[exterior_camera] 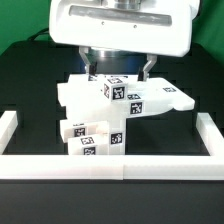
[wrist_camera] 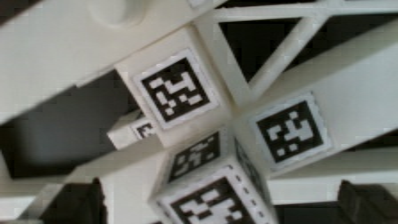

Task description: Assemble chair

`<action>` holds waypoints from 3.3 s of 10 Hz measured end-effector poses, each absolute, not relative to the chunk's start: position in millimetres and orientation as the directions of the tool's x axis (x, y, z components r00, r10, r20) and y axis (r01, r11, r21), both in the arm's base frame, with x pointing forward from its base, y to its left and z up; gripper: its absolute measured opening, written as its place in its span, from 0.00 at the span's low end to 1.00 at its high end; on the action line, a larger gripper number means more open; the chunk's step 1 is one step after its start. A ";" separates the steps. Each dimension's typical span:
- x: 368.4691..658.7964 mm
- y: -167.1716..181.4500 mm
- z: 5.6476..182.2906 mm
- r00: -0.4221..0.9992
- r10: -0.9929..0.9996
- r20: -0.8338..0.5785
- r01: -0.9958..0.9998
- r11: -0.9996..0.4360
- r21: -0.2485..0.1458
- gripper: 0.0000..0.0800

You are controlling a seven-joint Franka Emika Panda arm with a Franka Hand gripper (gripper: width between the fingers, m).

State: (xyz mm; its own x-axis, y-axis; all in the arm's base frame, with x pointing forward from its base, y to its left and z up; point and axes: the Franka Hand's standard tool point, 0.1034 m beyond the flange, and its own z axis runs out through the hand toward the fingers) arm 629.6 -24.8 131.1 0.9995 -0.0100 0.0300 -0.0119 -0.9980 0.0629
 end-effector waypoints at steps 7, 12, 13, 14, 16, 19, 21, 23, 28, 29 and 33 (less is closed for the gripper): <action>631.1 -29.7 125.3 0.954 0.301 -0.001 0.300 -0.950 0.081 0.81; 641.0 -40.5 120.3 0.958 0.286 -0.001 0.284 -0.954 0.093 0.78; 640.9 -39.9 120.0 0.961 0.276 0.000 0.275 -0.957 0.093 0.78; 640.9 -40.3 120.0 0.966 0.257 0.002 0.256 -0.962 0.093 0.56; 640.8 -40.3 119.9 0.981 0.191 0.008 0.190 -0.978 0.091 0.35; 640.8 -40.4 119.9 0.998 -0.051 0.030 -0.053 -0.995 0.087 0.35; 640.8 -40.4 119.9 0.984 -0.173 0.040 -0.176 -0.981 0.082 0.35; 640.6 -41.7 120.0 0.924 -0.378 0.052 -0.381 -0.923 0.055 0.35; 642.3 -39.1 120.0 0.721 -0.690 0.065 -0.692 -0.722 0.012 0.36; 642.3 -39.2 120.1 0.676 -0.734 0.066 -0.736 -0.677 0.008 0.36; 642.8 -39.0 120.5 0.495 -0.866 0.066 -0.868 -0.496 -0.008 0.36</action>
Offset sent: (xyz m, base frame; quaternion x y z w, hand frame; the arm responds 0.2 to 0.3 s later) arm 0.0000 0.0000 0.0000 0.0000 0.0000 -0.1296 0.9916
